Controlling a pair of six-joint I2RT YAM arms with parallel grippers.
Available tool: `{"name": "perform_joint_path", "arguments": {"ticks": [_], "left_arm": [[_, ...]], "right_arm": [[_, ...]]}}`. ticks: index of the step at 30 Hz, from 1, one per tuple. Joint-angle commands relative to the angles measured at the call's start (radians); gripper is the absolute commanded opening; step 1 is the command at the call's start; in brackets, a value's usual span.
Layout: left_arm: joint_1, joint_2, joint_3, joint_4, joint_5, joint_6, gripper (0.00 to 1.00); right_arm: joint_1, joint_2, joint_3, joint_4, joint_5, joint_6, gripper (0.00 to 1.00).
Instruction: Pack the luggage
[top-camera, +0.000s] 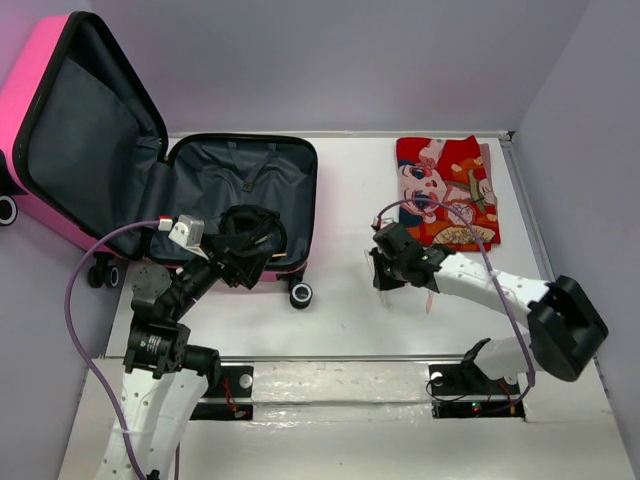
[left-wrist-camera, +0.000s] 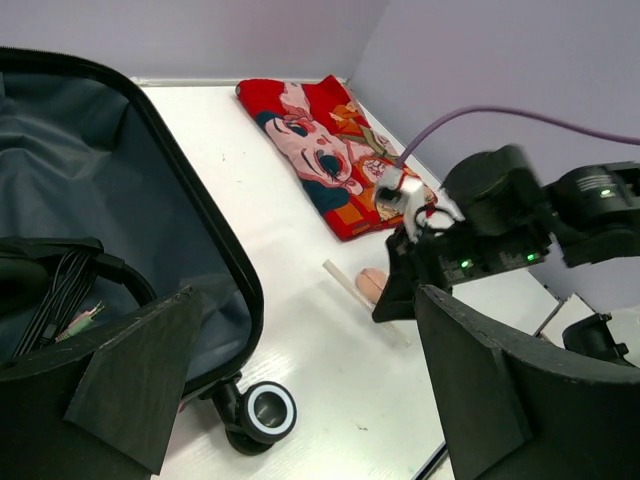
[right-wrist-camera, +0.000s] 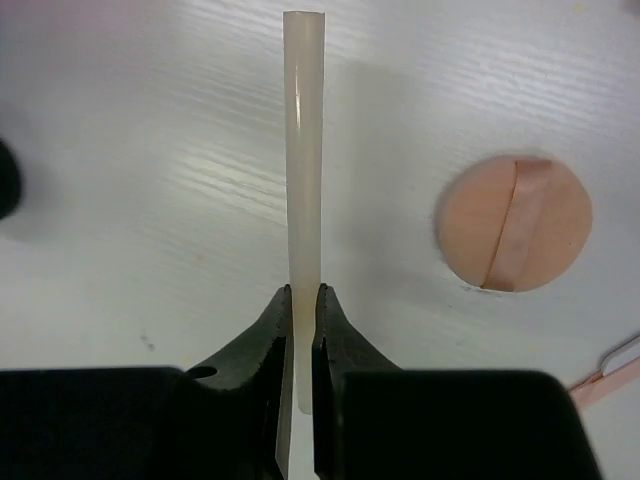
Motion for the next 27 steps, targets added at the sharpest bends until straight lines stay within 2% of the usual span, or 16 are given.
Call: {"name": "perform_joint_path", "arguments": {"ticks": [1, 4, 5, 7, 8, 9, 10, 11, 14, 16, 18, 21, 22, 23, 27], "left_arm": [[0.001, 0.004, -0.007, 0.043, 0.028, -0.004, 0.99], [0.006, 0.008, -0.007, 0.042, 0.026, -0.006, 0.99], [0.007, 0.008, -0.008, 0.043, 0.026, -0.006, 0.99], [0.010, 0.012, -0.008, 0.043, 0.026, -0.006, 0.99], [0.012, 0.015, -0.008, 0.042, 0.026, -0.006, 0.99], [0.013, 0.015, -0.008, 0.043, 0.026, -0.006, 0.99], [0.013, 0.015, -0.008, 0.042, 0.025, -0.006, 0.99], [0.013, 0.015, -0.008, 0.043, 0.023, -0.004, 0.99], [0.013, 0.008, -0.007, 0.042, 0.023, -0.004, 0.99], [0.013, 0.003, -0.007, 0.042, 0.025, -0.004, 0.99], [0.013, 0.000, -0.007, 0.042, 0.028, -0.004, 0.99], [0.012, -0.006, -0.007, 0.042, 0.026, -0.004, 0.99], [0.012, -0.008, -0.007, 0.042, 0.026, -0.004, 0.99], [0.012, -0.008, -0.007, 0.042, 0.026, -0.004, 0.99], [0.010, -0.006, -0.008, 0.042, 0.028, -0.006, 0.99]], "right_arm": [[-0.002, -0.157, 0.112, 0.131, -0.117, -0.029, 0.07], [0.008, -0.104, 0.262, 0.220, -0.218, -0.015, 0.07], [0.008, -0.028, 0.370, 0.240, -0.244, 0.005, 0.07], [0.021, 0.060, 0.486, 0.282, -0.267, 0.034, 0.07], [0.034, 0.104, 0.546, 0.293, -0.284, 0.048, 0.12], [0.044, 0.144, 0.596, 0.303, -0.298, 0.058, 0.42], [0.044, 0.201, 0.659, 0.313, -0.303, 0.081, 0.55], [0.044, 0.218, 0.677, 0.313, -0.286, 0.089, 0.73], [0.009, 0.203, 0.623, 0.313, -0.242, 0.092, 0.85], [-0.019, 0.163, 0.550, 0.314, -0.206, 0.098, 0.84], [-0.045, 0.085, 0.410, 0.311, -0.154, 0.098, 0.78], [-0.128, 0.004, 0.251, 0.236, 0.045, 0.092, 0.69], [-0.148, -0.006, 0.218, 0.184, 0.064, 0.094, 0.69], [-0.163, -0.024, 0.188, 0.169, 0.083, 0.094, 0.69], [-0.183, -0.058, 0.072, 0.090, 0.197, 0.092, 0.83]]}}
